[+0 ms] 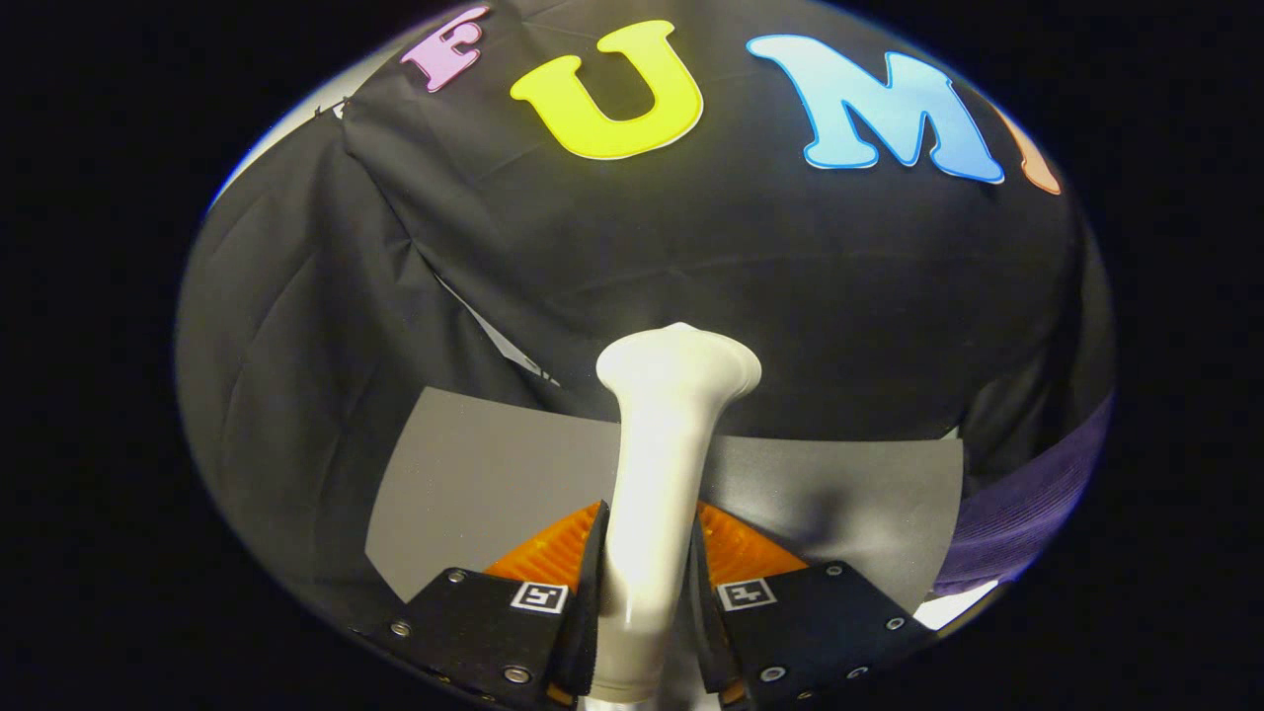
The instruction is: Iron the clothes twice with a garment steamer, once on the left side and once on the right side.
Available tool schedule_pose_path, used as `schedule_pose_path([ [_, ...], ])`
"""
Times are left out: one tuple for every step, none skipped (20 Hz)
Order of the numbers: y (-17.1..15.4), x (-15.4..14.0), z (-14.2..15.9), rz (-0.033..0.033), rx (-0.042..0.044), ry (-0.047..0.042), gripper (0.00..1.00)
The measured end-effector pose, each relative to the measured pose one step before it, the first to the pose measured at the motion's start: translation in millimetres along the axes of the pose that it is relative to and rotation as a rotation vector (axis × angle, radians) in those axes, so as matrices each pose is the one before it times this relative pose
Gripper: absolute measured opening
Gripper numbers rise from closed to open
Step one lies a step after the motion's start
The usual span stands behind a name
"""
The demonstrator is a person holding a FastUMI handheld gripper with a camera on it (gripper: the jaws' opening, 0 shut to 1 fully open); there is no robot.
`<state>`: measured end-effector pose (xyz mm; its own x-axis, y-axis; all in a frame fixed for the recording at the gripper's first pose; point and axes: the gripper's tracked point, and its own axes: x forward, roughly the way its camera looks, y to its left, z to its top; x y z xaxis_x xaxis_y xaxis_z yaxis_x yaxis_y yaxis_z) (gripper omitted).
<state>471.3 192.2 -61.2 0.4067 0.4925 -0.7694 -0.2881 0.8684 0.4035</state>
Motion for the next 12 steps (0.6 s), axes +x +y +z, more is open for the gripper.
schedule_pose_path([
  [4.03,-1.84,-1.14,0.01649,-0.00549,-0.01587,0.39],
  [7.0,-8.42,-1.48,0.00451,-0.01633,-0.02978,0.36],
  [7.23,-11.04,1.41,0.00149,-0.02586,-0.03595,0.36],
  [6.85,-12.55,2.85,0.00361,-0.01273,-0.0463,0.36],
  [5.24,-13.58,1.39,0.00666,-0.0128,-0.04212,0.36],
  [4.2,-14.75,2.62,0.00843,-0.01728,-0.03797,0.36],
  [5.16,-14.94,2.62,0.00334,-0.01729,-0.04099,0.36],
  [2.73,-15.16,0.17,-0.00252,-0.02321,-0.03136,0.36],
  [4.68,-13.56,-0.86,-0.0044,-0.02301,-0.03329,0.35],
  [4.79,-14.82,0.56,-0.00426,-0.0155,-0.03969,0.35],
  [6.23,-13.56,-3.31,-0.00228,-0.01637,-0.02492,0.35],
  [5.57,-12.4,-3.53,-0.00025,-0.00948,-0.0226,0.35],
])
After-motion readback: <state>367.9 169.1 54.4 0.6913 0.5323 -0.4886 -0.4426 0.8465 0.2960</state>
